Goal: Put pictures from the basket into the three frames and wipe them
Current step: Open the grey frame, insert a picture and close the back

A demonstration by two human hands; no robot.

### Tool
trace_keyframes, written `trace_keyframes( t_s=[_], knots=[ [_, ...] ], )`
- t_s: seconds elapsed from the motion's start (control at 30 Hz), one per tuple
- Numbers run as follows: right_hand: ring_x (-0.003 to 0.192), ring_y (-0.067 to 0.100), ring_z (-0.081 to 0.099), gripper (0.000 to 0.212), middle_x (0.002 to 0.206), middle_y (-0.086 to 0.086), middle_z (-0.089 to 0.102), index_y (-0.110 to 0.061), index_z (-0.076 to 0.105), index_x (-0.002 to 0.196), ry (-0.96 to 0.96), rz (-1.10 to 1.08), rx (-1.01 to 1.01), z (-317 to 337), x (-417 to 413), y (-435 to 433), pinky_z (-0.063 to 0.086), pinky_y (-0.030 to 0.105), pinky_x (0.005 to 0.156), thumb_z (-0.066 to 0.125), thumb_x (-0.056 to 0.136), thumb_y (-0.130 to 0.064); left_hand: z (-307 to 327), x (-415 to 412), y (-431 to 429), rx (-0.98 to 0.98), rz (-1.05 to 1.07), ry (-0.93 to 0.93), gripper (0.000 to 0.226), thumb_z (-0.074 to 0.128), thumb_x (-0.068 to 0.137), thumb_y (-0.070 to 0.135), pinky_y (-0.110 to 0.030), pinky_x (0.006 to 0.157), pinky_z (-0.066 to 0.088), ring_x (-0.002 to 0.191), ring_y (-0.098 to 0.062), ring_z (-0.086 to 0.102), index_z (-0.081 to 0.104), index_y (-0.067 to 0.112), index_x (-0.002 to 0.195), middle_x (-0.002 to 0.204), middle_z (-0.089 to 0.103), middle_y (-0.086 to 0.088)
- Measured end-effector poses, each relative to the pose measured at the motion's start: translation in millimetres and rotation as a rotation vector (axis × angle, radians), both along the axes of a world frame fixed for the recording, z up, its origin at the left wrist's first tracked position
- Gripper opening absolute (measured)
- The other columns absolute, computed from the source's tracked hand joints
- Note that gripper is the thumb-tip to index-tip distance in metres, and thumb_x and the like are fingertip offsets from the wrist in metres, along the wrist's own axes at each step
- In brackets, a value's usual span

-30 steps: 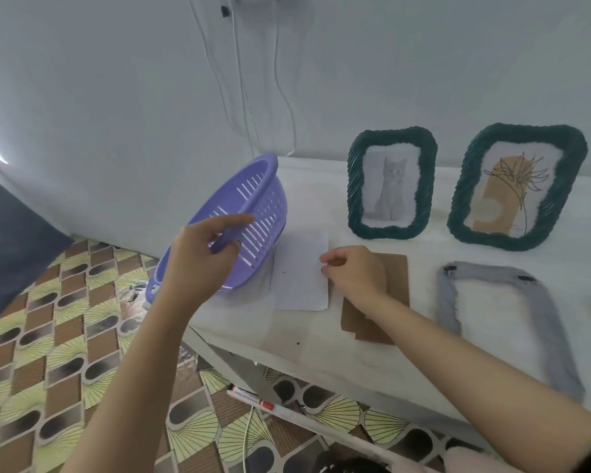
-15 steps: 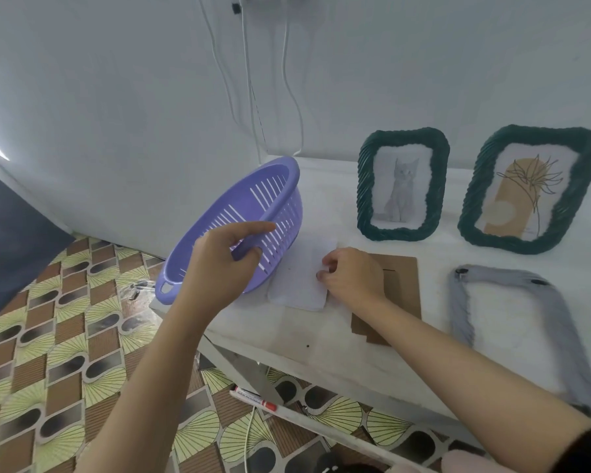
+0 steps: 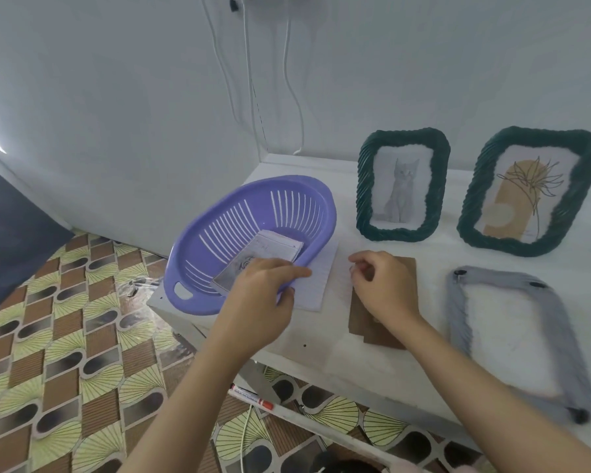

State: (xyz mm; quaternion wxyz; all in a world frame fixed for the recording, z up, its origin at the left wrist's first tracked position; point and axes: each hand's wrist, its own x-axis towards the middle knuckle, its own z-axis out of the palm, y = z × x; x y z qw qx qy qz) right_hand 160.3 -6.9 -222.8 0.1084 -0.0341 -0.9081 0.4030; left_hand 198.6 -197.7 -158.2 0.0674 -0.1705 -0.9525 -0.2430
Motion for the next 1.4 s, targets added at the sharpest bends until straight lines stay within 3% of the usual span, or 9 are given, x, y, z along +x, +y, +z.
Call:
trace_keyframes(
  t_s=[0.23, 0.37, 0.47, 0.63, 0.73, 0.8, 0.93, 1.13, 1.4],
  knots=[
    [0.082, 0.006, 0.055, 0.021, 0.102, -0.004, 0.067, -0.02, 0.067, 0.105, -0.018, 0.014, -0.054, 3.1, -3.7, 2.5, 0.044, 0.019, 0.071, 0.054, 0.089, -0.019, -7.2, 4.5, -0.1, -0.044, -0.007, 0.039, 0.038, 0.053, 0.089, 0.012, -0.034, 0.103, 0.033, 0.121, -0.016, 0.045, 0.058, 0.03, 0.122, 0.13, 0.055, 0.004],
    [0.08, 0.006, 0.055, 0.021, 0.096, -0.008, 0.065, -0.022, 0.065, 0.106, -0.013, 0.025, -0.107, 12.8, -8.0, -6.1, 0.043, 0.017, 0.066, 0.051, 0.091, -0.023, 3.3, 0.1, -17.3, 0.151, 0.043, 0.089, 0.031, 0.055, 0.09, 0.015, -0.027, 0.098, 0.034, 0.114, -0.005, 0.043, 0.062, 0.028, 0.117, 0.123, 0.055, 0.009],
    [0.081, 0.008, 0.058, 0.022, 0.092, -0.005, 0.066, -0.023, 0.062, 0.108, 0.003, 0.024, -0.192, 20.8, -11.2, -12.9, 0.049, 0.025, 0.069, 0.048, 0.093, -0.028, 16.1, -20.1, -43.8, 0.175, 0.179, 0.153, 0.028, 0.057, 0.087, 0.009, -0.025, 0.095, 0.035, 0.109, -0.01, 0.05, 0.067, 0.023, 0.109, 0.116, 0.061, 0.004],
    [0.085, 0.008, 0.059, 0.042, 0.093, -0.001, 0.066, -0.024, 0.05, 0.121, -0.049, 0.028, -0.388, 31.9, -15.9, -23.9, 0.041, 0.017, 0.065, 0.052, 0.087, -0.049, 29.5, -65.9, -65.1, -0.064, 0.219, -0.136, 0.021, 0.059, 0.086, 0.018, -0.021, 0.08, 0.036, 0.088, -0.01, 0.053, 0.066, 0.019, 0.107, 0.097, 0.061, 0.007],
    [0.077, 0.003, 0.055, 0.049, 0.088, -0.002, 0.063, -0.022, 0.047, 0.125, -0.044, 0.022, -0.419, 37.4, -15.3, -28.7, 0.038, 0.014, 0.062, 0.059, 0.084, -0.046, 15.2, -96.6, -62.1, -0.332, 0.188, -0.348, 0.024, 0.059, 0.084, 0.026, -0.024, 0.078, 0.04, 0.088, -0.014, 0.051, 0.063, 0.016, 0.106, 0.098, 0.06, 0.004],
    [0.074, 0.001, 0.053, 0.052, 0.087, -0.004, 0.062, -0.021, 0.046, 0.127, -0.039, 0.013, -0.41, 38.1, -14.9, -30.4, 0.036, 0.012, 0.061, 0.063, 0.083, -0.043, 4.4, -108.0, -57.9, -0.462, 0.26, -0.367, 0.022, 0.061, 0.081, 0.027, -0.026, 0.065, 0.04, 0.078, -0.018, 0.051, 0.059, 0.009, 0.094, 0.085, 0.058, 0.0],
    [0.075, 0.0, 0.054, 0.056, 0.089, -0.003, 0.065, -0.021, 0.044, 0.129, -0.038, 0.002, -0.435, 37.6, -13.6, -31.7, 0.035, 0.011, 0.06, 0.066, 0.081, -0.04, -3.8, -112.9, -46.3, -0.506, 0.368, -0.379, 0.034, 0.07, 0.075, 0.032, -0.029, 0.055, 0.033, 0.074, -0.022, 0.048, 0.042, 0.011, 0.077, 0.068, 0.04, 0.002],
    [0.074, -0.001, 0.054, 0.055, 0.09, -0.002, 0.066, -0.022, 0.042, 0.131, -0.016, 0.01, -0.429, 39.7, -13.1, -33.4, 0.039, 0.004, 0.056, 0.065, 0.083, -0.037, -2.5, -117.7, -41.9, -0.532, 0.39, -0.427, 0.035, 0.071, 0.075, 0.031, -0.031, 0.062, 0.037, 0.078, -0.022, 0.051, 0.042, 0.013, 0.083, 0.069, 0.045, 0.002],
    [0.072, 0.0, 0.054, 0.048, 0.086, -0.004, 0.065, -0.025, 0.046, 0.128, -0.014, 0.027, -0.437, 39.6, -11.2, -34.4, 0.041, 0.003, 0.058, 0.063, 0.084, -0.037, -4.5, -122.1, -53.5, -0.496, 0.399, -0.331, 0.024, 0.06, 0.076, 0.011, -0.025, 0.042, 0.029, 0.053, -0.014, 0.042, 0.04, 0.013, 0.062, 0.062, 0.045, -0.001]
  ],
)
